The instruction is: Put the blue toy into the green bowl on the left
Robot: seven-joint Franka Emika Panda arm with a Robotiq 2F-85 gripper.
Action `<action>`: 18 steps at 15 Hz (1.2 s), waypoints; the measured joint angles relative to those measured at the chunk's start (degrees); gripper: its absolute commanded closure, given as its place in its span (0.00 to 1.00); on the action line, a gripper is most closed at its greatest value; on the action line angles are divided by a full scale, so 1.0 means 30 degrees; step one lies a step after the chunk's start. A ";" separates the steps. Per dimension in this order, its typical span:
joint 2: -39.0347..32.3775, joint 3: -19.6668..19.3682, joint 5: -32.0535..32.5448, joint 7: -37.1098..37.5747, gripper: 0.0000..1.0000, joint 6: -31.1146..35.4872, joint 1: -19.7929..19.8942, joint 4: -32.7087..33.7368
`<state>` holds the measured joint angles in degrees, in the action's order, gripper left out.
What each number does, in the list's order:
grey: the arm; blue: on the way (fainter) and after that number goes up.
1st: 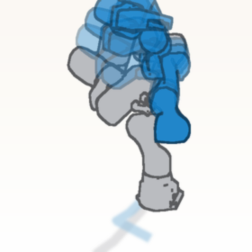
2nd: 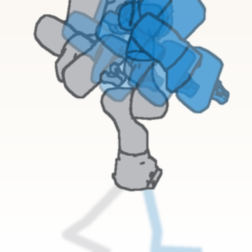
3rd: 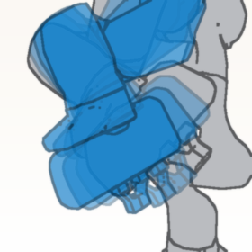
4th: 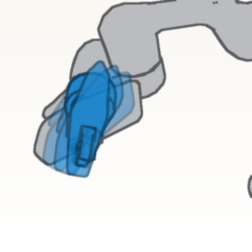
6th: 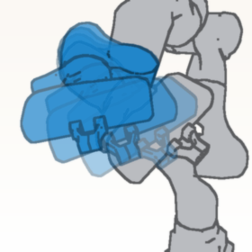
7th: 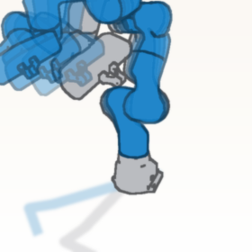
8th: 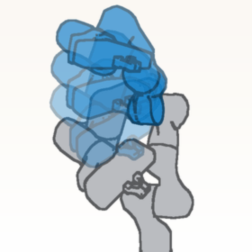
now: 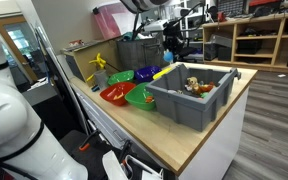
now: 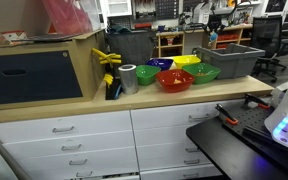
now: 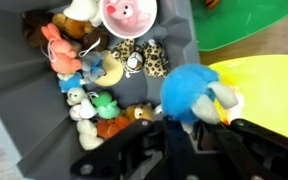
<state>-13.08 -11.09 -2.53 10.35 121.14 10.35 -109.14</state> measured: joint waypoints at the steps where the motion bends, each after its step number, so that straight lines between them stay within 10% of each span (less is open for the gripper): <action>1: 0.0059 0.0187 0.0005 0.0154 0.96 0.0005 -0.0300 -0.0272; 18: 0.2722 0.2296 -0.0604 0.1559 0.84 -0.0179 -0.2510 -0.3754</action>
<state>-4.91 -4.21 -4.34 15.03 120.60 2.82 -120.40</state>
